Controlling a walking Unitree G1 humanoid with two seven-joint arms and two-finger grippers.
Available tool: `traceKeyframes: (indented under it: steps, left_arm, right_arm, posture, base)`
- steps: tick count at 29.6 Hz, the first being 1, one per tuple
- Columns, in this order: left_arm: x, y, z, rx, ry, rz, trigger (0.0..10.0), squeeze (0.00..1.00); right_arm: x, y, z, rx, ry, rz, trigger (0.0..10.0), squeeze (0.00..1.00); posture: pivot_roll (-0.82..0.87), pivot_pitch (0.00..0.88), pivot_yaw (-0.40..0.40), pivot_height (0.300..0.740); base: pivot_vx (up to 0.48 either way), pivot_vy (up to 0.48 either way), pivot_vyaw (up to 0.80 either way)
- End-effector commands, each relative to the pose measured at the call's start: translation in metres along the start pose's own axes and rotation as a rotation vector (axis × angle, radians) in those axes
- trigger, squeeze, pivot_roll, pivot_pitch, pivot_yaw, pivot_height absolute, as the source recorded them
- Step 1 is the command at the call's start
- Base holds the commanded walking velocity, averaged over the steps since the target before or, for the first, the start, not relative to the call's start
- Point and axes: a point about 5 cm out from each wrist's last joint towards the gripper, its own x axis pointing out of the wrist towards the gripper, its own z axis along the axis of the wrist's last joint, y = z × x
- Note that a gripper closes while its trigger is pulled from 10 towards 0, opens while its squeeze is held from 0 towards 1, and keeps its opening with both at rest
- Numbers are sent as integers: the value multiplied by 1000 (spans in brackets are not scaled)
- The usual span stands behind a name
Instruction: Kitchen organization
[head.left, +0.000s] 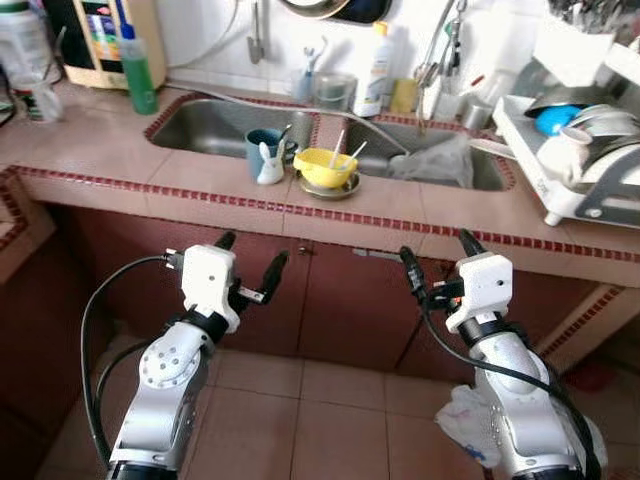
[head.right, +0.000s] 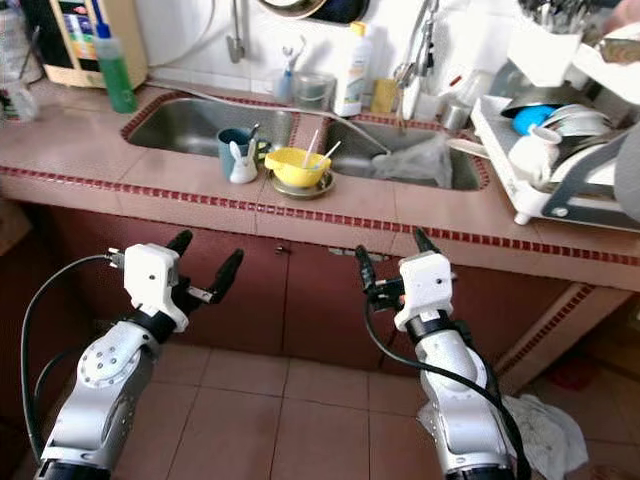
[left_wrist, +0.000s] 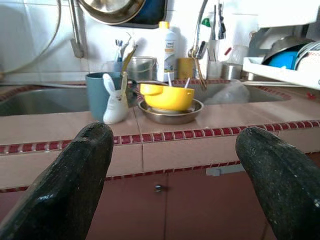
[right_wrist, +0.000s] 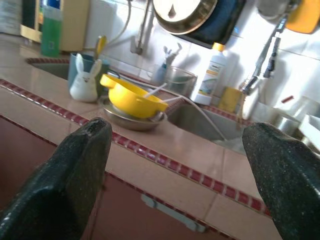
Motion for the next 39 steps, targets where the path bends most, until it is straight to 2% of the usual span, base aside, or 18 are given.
traceKeyframes:
  steps: [1, 29, 39]
  left_arm:
    - [1, 0, 5, 5, -13, -19, 10000, 0]
    - [6, 0, 8, 27, -25, -44, 10000, 0]
    - [9, 1, 6, 24, -13, -17, 10000, 0]
  right_arm:
    - [3, -1, 5, -7, -23, 2, 10000, 0]
    - [4, 0, 5, -14, -25, 6, 10000, 0]
    - [4, -1, 6, -22, -26, 9, 10000, 0]
  posture:
    - [94, 0, -64, 740]
    - [90, 0, -61, 740]
    - [86, 0, -61, 740]
  base:
    - [0, 0, 0]
    - [455, 0, 0]
    - [67, 0, 0]
